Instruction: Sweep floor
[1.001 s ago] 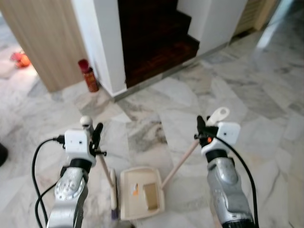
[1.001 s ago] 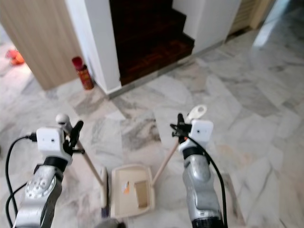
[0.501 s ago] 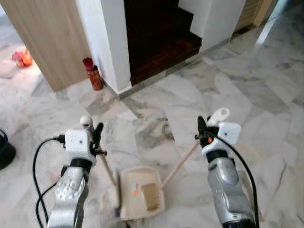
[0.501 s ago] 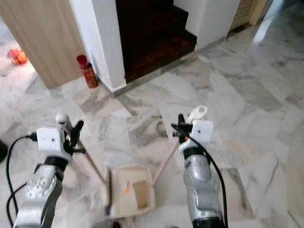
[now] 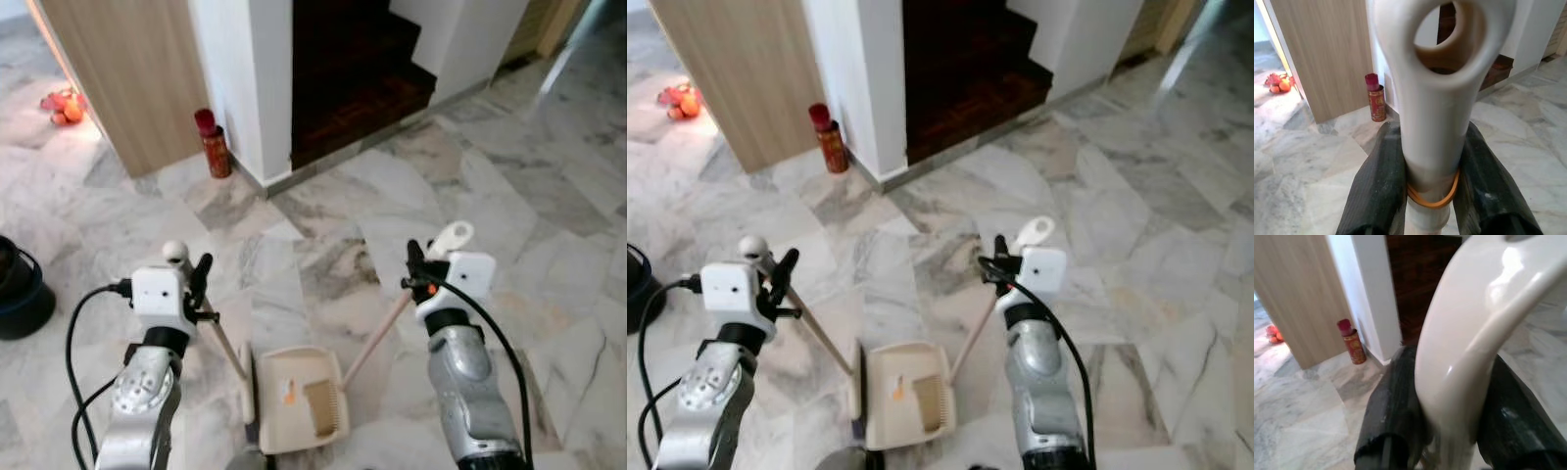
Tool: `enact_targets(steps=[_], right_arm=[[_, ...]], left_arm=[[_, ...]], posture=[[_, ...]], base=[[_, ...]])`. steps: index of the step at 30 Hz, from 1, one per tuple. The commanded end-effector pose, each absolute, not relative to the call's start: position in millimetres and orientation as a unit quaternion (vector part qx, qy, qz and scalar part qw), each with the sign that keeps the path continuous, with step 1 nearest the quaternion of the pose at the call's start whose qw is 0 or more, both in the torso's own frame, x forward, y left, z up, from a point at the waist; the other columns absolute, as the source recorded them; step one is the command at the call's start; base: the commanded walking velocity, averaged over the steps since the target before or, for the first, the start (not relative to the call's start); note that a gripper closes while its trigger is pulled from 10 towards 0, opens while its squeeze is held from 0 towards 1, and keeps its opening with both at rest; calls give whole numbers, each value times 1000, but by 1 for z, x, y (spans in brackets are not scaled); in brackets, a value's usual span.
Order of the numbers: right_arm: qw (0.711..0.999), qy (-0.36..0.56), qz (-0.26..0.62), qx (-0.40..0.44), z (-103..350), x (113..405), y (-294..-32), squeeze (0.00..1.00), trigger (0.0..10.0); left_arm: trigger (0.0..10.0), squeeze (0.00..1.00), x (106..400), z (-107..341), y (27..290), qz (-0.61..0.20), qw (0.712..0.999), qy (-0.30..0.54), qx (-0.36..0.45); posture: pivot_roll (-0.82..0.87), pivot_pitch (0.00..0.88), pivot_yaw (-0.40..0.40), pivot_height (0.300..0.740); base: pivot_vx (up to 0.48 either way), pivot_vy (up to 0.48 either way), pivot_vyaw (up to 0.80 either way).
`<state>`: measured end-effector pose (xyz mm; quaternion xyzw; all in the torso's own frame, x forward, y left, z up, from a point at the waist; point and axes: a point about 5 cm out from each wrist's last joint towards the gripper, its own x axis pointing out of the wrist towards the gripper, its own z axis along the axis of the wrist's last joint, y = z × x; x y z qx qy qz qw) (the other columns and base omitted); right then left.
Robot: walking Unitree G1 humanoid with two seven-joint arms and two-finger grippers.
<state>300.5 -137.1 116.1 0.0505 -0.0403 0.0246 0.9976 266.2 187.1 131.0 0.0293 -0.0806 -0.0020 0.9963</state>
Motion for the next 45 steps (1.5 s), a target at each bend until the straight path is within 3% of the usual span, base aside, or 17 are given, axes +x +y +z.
enact_targets(steps=[1,45], right_arm=[[996,-59,22,63,124,301,-140,0,10000],[996,-57,19,70,125,302,-141,0,10000]], left_arm=[[10000,0,265,140,186,-3,994,-101,38],[10000,0,265,140,186,-3,994,-100,38]], posture=[[176,167,-20,740],[180,168,-18,740]], base=[[0,296,0],[0,293,0]])
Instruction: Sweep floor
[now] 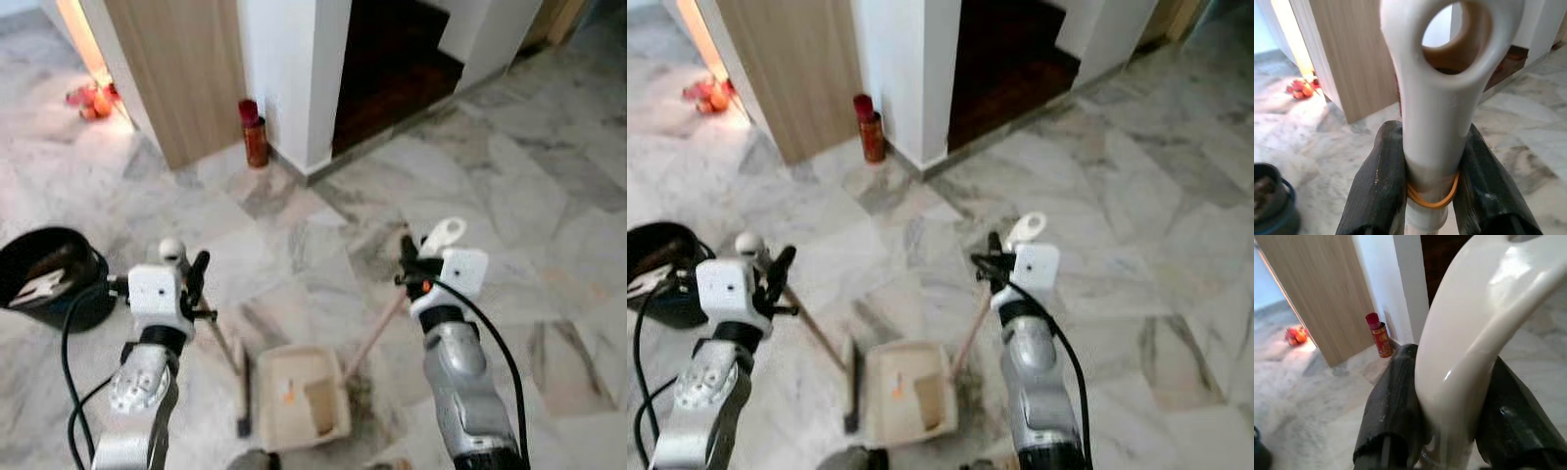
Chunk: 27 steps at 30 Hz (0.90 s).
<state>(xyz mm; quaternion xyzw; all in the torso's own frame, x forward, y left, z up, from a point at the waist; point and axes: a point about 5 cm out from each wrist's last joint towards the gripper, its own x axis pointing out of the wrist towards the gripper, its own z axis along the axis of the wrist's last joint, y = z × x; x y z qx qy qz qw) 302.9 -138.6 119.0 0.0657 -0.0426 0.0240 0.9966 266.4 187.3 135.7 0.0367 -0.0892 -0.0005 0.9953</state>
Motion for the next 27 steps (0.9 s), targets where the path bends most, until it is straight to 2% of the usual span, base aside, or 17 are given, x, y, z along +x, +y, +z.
enact_targets(steps=[1,27], right_arm=[[996,-57,20,71,125,302,-141,0,10000],[996,-60,25,63,126,304,-141,0,10000]], left_arm=[[10000,0,265,140,186,-3,994,-100,38],[10000,0,266,140,186,-6,994,-101,39]], posture=[[180,168,-18,740],[176,154,-18,740]], base=[[0,296,0],[0,294,0]])
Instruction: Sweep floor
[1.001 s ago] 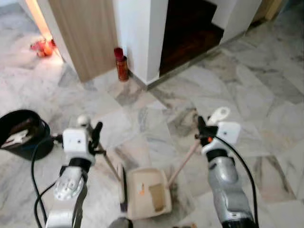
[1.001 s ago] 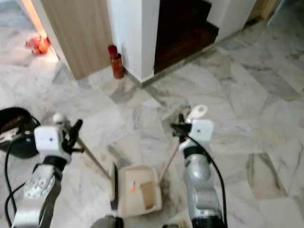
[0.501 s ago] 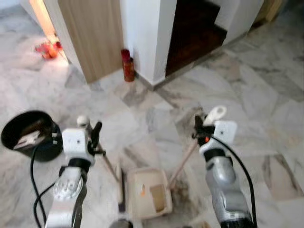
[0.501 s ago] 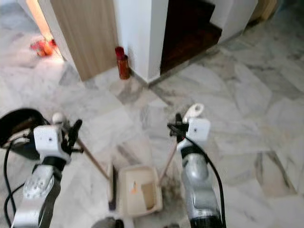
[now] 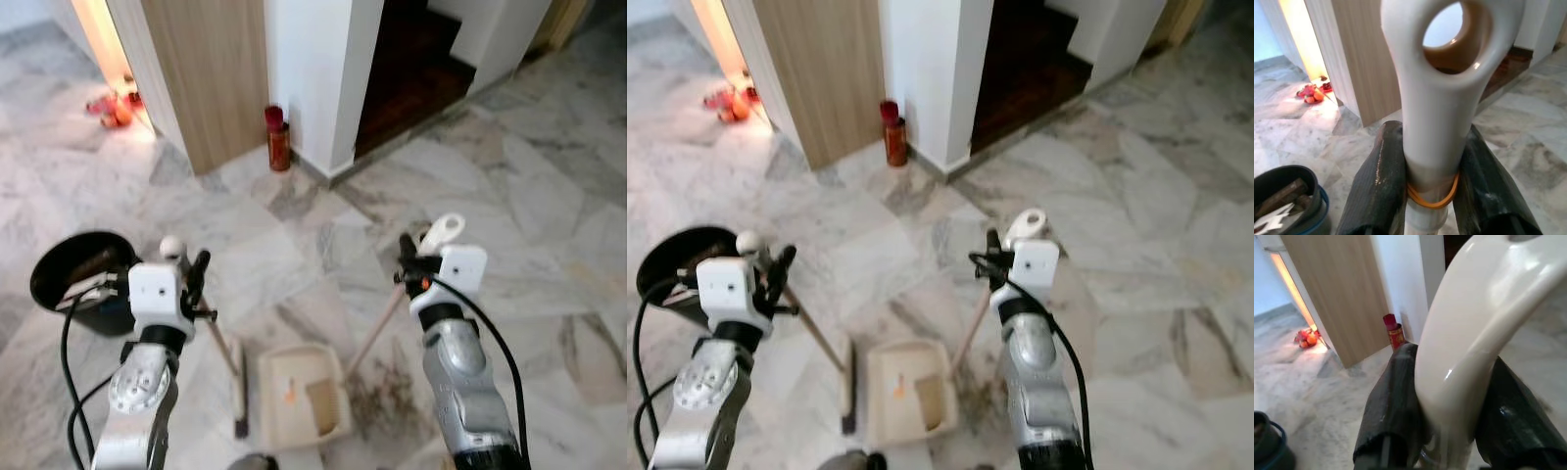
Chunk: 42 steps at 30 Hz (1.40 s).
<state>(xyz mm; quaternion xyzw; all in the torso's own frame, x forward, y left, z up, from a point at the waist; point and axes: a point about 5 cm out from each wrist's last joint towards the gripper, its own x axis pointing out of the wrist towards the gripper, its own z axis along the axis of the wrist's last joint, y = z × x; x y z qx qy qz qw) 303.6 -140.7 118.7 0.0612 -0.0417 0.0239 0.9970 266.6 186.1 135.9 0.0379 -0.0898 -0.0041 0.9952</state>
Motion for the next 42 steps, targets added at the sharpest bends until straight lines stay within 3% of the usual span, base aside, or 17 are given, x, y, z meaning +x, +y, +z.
enact_targets(steps=[1,17,33,42], right_arm=[[996,-60,25,61,126,304,-141,0,10000],[996,-60,30,59,126,304,-139,0,10000],[996,-63,30,56,126,304,-137,0,10000],[996,-61,28,66,125,305,-137,0,10000]], left_arm=[[10000,0,266,140,186,-6,994,-100,39],[10000,0,265,140,187,-4,994,-99,41],[10000,0,265,140,186,-6,994,-101,41],[10000,0,266,140,185,-11,994,-99,47]], posture=[[177,155,-18,740],[183,154,-18,740],[185,150,-14,740],[186,149,-12,740]], base=[[0,292,0],[0,293,249],[0,293,786],[0,0,0]])
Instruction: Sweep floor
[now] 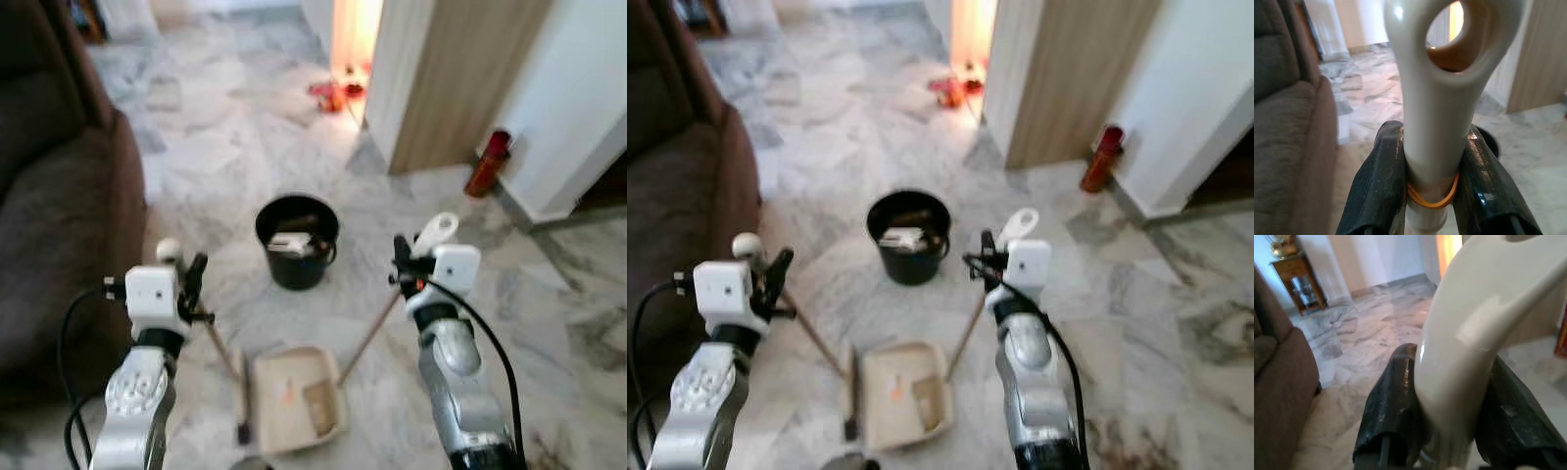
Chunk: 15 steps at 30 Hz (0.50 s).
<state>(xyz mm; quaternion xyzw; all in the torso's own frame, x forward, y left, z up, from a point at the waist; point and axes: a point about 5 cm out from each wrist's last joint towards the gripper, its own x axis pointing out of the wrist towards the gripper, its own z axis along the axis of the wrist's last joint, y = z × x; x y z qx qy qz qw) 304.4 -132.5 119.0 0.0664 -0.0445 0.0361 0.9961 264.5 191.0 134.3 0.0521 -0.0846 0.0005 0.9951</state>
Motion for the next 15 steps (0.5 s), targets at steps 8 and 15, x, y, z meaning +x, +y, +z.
enact_targets(steps=[8,15], right_arm=[[996,-61,25,65,126,306,-137,0,10000],[996,-60,28,67,126,305,-136,0,10000]], left_arm=[[10000,0,265,139,187,-8,994,-92,50],[10000,0,265,139,188,-7,995,-90,52]], posture=[[189,160,-11,740],[189,164,-10,740]], base=[[0,0,0],[111,0,0]])
